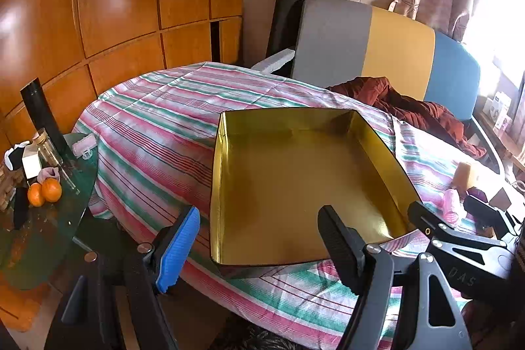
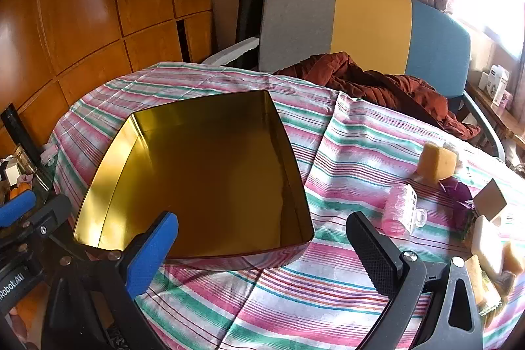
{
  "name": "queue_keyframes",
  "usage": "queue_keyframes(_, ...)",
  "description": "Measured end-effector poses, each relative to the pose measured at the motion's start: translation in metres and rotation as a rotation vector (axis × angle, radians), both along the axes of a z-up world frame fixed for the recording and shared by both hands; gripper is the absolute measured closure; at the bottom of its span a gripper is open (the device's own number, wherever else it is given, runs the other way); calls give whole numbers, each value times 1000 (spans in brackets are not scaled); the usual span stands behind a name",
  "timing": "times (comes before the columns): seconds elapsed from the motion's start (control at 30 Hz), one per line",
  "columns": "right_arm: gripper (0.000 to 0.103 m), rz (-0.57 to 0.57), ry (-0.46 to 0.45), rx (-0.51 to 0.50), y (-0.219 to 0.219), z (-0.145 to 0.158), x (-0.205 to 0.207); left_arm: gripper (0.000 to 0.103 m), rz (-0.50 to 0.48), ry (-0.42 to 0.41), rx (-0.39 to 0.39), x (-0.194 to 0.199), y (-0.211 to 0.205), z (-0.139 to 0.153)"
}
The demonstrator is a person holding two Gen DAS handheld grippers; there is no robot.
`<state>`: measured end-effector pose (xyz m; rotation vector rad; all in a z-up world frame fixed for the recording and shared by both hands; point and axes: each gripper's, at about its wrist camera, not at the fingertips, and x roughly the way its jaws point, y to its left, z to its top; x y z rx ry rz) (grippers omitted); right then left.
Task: Organize objects
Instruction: 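Swing both tools from the gold tray toward the pile of items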
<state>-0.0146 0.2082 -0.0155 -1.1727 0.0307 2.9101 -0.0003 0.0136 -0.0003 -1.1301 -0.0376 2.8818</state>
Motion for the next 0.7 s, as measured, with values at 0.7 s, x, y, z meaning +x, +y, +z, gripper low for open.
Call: queue_keyframes(0.7, 0, -61, 54, 6, 23, 22, 18, 27, -79, -40, 7, -10, 20, -2)
